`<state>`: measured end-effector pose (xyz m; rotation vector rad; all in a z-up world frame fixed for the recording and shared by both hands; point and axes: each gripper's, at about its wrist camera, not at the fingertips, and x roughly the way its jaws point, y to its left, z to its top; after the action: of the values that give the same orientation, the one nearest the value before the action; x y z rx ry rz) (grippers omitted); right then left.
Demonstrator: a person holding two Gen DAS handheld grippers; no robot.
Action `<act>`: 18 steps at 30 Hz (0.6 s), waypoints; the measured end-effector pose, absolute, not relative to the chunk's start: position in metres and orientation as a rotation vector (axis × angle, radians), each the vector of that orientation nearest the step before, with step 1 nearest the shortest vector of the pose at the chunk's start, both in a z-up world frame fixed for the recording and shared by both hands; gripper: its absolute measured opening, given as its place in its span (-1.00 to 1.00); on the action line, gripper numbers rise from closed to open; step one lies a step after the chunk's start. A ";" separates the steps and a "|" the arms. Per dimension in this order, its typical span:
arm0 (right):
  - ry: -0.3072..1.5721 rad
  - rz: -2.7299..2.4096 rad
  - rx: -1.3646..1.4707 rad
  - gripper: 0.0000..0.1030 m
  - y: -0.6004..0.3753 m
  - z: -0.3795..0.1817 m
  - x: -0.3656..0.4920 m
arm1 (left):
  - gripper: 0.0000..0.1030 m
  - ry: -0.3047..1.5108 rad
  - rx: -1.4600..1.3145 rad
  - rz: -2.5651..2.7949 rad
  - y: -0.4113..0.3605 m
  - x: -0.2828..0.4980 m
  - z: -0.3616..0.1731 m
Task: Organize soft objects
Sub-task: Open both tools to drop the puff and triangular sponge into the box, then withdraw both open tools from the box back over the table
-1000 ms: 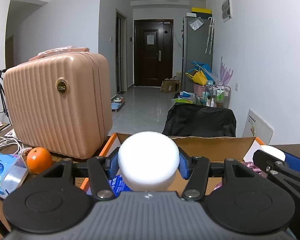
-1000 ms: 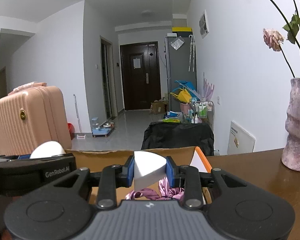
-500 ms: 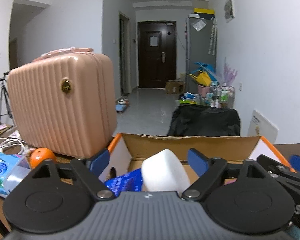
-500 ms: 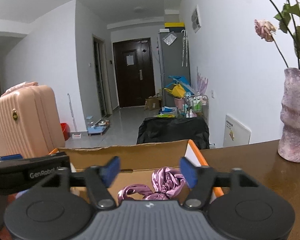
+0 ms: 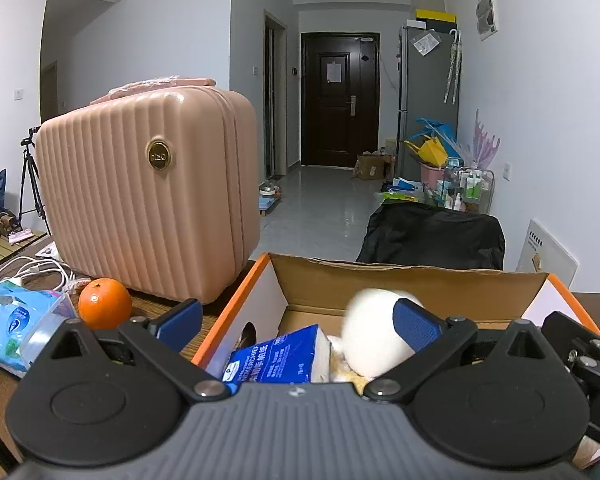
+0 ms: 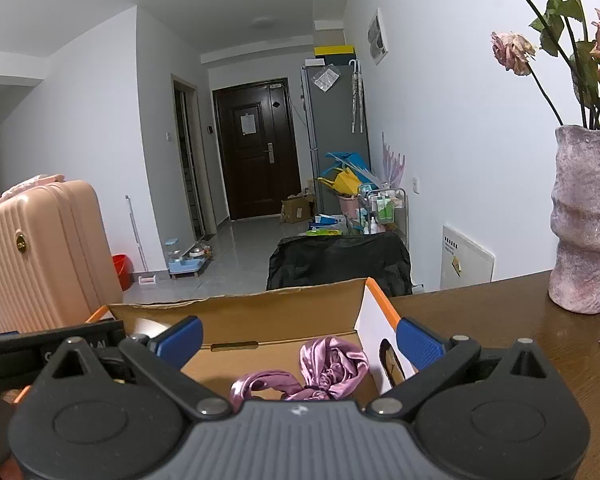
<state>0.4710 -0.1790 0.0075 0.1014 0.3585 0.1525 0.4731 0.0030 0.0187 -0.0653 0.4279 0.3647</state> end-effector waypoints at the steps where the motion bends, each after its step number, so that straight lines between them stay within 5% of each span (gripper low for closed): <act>1: 0.359 0.152 0.101 1.00 -0.179 0.008 0.471 | 1.00 0.427 -0.064 0.364 0.003 0.473 0.019; 18: 0.348 0.155 0.099 1.00 -0.179 0.010 0.461 | 1.00 0.421 -0.071 0.359 0.001 0.464 0.021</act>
<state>0.4607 -0.1793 0.0098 0.0992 0.3477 0.1547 0.4638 0.0010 0.0214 -0.0714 0.4212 0.3592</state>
